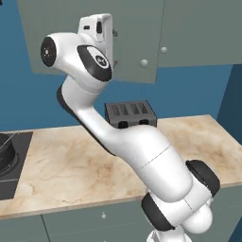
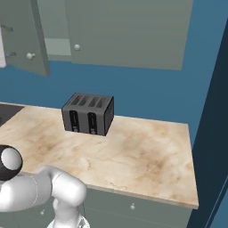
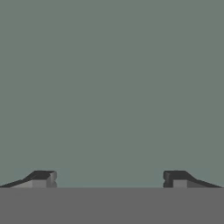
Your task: Open the cabinet and move the ladle to the pot. Then close the cabinet.
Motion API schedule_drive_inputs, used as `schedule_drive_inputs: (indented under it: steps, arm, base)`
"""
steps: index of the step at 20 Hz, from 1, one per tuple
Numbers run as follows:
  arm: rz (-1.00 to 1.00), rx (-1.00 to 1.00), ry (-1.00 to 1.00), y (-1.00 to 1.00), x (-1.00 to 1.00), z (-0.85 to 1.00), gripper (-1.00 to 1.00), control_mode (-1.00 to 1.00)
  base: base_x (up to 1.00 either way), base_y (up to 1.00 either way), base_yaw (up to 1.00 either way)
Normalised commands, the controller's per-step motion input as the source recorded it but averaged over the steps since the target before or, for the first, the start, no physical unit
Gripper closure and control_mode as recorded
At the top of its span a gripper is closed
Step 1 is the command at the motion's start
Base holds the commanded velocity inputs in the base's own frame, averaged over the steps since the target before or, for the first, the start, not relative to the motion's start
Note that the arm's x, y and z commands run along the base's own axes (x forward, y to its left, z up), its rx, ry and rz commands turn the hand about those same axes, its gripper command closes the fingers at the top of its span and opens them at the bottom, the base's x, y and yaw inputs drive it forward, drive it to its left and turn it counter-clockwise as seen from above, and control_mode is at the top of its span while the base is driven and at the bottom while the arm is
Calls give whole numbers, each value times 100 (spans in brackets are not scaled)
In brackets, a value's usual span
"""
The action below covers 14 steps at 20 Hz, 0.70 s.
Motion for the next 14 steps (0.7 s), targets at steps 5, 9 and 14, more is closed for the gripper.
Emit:
schedule_drive_inputs:
  steps: [5,9,14]
  arm:
    - [4,4,1,-95,36,-2,-100,-100]
    - [11,2,0,-100,30,-13,-100,-100]
    - [12,1,0,-99,35,-15,-100,-100]
  base:
    - [0,0,0]
    - [0,0,0]
    - [0,0,0]
